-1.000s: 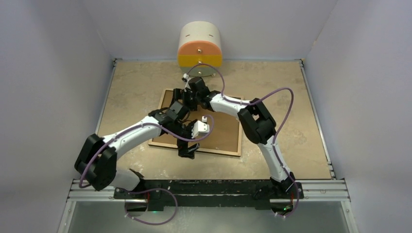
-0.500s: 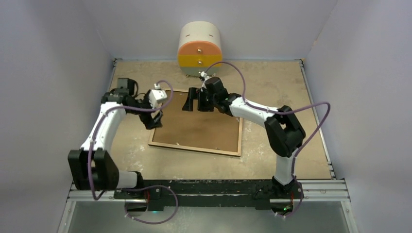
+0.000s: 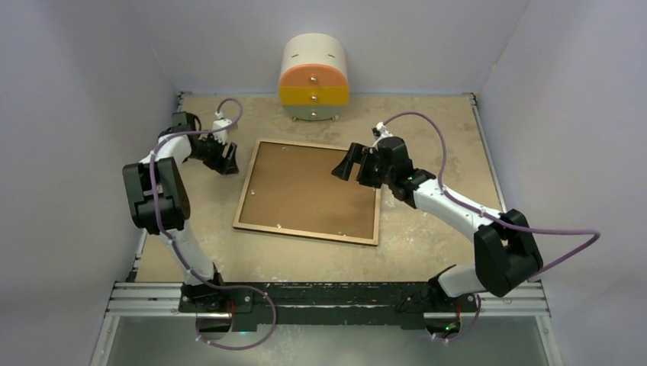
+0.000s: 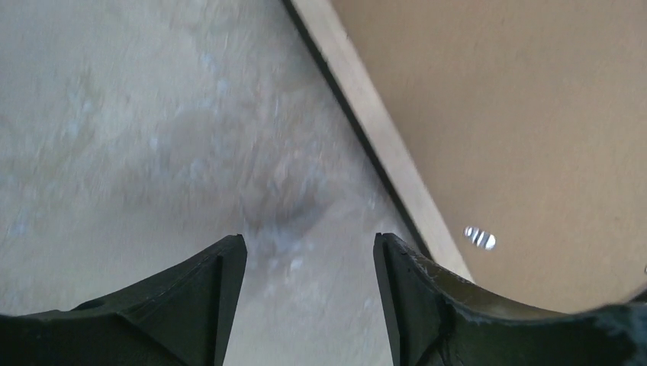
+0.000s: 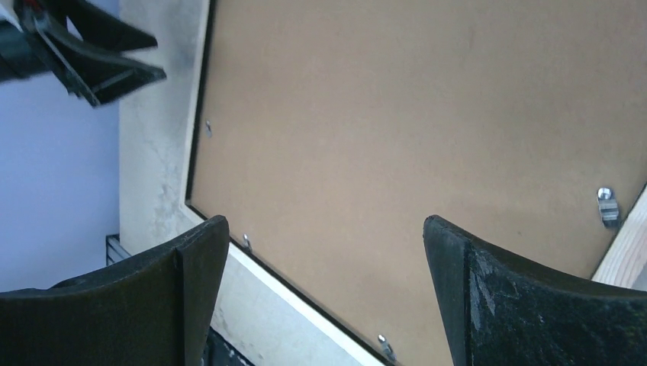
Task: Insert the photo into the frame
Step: Adjust the photo frame at the center of the board, then install the photo frame at the center of the board.
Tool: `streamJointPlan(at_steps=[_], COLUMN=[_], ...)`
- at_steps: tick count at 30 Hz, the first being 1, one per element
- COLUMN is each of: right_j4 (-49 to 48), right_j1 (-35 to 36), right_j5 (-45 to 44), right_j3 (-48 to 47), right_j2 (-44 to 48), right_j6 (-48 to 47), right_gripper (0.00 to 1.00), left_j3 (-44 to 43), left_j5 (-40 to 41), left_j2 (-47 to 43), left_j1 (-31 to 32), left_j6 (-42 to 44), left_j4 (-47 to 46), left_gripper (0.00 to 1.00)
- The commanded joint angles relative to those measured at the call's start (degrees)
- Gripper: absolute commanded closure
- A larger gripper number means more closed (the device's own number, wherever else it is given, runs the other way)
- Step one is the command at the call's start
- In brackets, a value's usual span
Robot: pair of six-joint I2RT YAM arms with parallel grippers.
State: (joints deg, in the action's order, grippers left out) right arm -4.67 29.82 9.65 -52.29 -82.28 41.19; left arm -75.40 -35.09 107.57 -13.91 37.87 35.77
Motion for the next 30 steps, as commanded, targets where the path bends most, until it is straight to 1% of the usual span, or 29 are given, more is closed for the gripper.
streamJointPlan(at_steps=[1, 2, 4, 6, 12, 15, 17, 23, 30], right_j4=[-1.15, -1.06, -1.18, -1.39, -1.42, -2.64, -3.81, -7.07, -8.92], right_j1=[0.42, 0.35, 0.32, 0.32, 0.32, 0.32, 0.32, 1.44, 6.10], right_j5=[-0.19, -0.28, -0.33, -0.04, 1.71, 2.56, 3.19, 5.92, 6.24], right_j3=[3.92, 4.60, 5.98, 7.08, 9.20, 9.35, 9.23, 8.94, 6.11], right_j2=[2.87, 3.19, 3.97, 4.59, 5.46, 4.86, 4.03, 1.29, -3.41], right_j6=[1.07, 1.23, 1.57, 1.78, 1.55, 0.92, 1.30, 2.60, 3.34], right_gripper=[0.01, 0.01, 0.01, 0.01, 0.02, 0.02, 0.03, 0.04, 0.04], left_j3=[-6.07, -6.68, -7.12, -6.19, -2.62, -0.60, 0.86, 5.52, 10.49], left_j5=[-3.79, -4.96, -4.85, -3.81, -4.39, -5.16, -5.82, -10.21, -15.12], left_j2=[3.68, 4.51, 5.63, 6.08, 7.20, 6.97, 6.71, 3.96, -0.23], left_j1=[2.94, 3.38, 4.79, 5.95, 8.32, 9.40, 9.78, 10.49, 11.57], left_j6=[-6.43, -6.75, -6.08, -5.43, -2.21, 0.08, 0.86, 2.68, 5.94], left_j4=[-3.61, -3.29, -2.75, -3.36, -2.03, -0.45, 0.64, 3.85, 9.10], left_gripper=[0.33, 0.33, 0.34, 0.38, 0.61, 0.69, 0.71, 0.72, 0.71])
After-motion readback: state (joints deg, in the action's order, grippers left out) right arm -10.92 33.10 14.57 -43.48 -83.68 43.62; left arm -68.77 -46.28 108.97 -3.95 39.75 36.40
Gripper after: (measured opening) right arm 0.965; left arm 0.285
